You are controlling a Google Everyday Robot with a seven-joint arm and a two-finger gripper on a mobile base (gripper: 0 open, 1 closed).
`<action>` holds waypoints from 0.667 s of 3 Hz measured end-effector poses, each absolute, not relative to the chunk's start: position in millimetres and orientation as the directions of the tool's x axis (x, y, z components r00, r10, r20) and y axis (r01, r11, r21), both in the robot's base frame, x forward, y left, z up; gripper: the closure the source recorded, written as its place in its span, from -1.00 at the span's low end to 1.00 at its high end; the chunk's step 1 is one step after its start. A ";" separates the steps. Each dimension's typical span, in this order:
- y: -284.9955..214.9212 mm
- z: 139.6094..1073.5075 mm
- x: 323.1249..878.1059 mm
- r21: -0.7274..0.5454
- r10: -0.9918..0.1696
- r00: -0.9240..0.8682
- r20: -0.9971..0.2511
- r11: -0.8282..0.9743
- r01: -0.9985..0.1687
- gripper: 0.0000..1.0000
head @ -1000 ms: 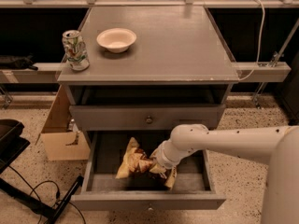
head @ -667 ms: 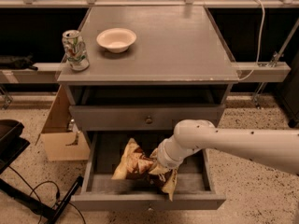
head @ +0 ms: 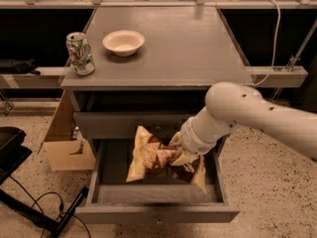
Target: Pick brown chip bag from middle drawer and place on counter
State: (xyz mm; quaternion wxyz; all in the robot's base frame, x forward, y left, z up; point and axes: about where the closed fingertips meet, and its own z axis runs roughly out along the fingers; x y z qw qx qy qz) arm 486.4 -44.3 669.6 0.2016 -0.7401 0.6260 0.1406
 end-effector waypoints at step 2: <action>-64.2 838.9 480.6 -0.209 -0.924 0.180 -0.338 -0.113 -0.971 1.00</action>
Offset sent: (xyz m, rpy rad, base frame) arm 0.0063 -0.0298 0.2746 -0.1678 -0.1690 -0.1386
